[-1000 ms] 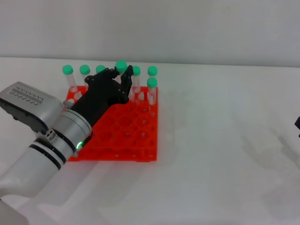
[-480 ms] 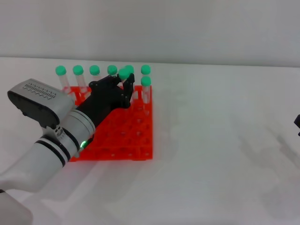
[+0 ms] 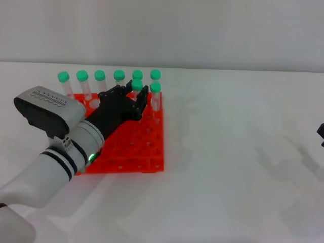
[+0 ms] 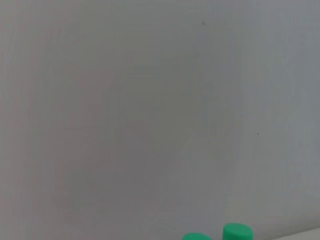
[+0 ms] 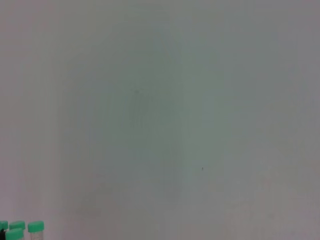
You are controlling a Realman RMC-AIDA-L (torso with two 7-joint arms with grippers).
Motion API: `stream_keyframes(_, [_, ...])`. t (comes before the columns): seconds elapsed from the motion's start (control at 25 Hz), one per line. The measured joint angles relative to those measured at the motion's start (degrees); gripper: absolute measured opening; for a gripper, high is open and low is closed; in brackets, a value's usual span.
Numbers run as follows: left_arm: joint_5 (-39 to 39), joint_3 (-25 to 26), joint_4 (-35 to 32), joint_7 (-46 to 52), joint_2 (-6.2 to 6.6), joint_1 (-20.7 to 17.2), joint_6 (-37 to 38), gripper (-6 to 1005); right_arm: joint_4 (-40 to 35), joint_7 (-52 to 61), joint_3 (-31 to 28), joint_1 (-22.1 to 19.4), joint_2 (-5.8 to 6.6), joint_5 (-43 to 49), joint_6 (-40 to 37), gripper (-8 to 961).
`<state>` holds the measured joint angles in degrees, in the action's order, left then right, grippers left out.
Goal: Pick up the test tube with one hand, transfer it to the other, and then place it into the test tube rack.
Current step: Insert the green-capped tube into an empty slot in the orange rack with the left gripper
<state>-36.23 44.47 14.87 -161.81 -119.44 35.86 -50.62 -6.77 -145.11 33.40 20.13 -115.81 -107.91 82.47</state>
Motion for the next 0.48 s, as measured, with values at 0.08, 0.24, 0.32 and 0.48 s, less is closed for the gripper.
stream_keyframes(0.08, [0.32, -0.12, 0.00, 0.00, -0.02, -0.43, -0.02, 322, 0.01, 0.00, 0.00, 0.00, -0.02, -0.01, 0.00, 812])
stream_keyframes(0.24, [1.78, 0.04, 0.23, -0.06, -0.08, -3.07, -1.81, 392, 0.01, 0.00, -0.37, 0.00, -0.03, -0.08, -0.03, 812])
stream_keyframes(0.32, [1.93, 0.24, 0.28, -0.07, -0.09, -5.06, -4.16, 427, 0.01, 0.00, -0.53, 0.00, -0.03, -0.12, -0.17, 811])
stream_keyframes(0.48, [0.96, 0.97, 0.22, -0.08, -0.06, -10.17, -10.47, 584, 0.01, -0.36, -0.63, 0.00, -0.03, -0.20, -0.32, 811])
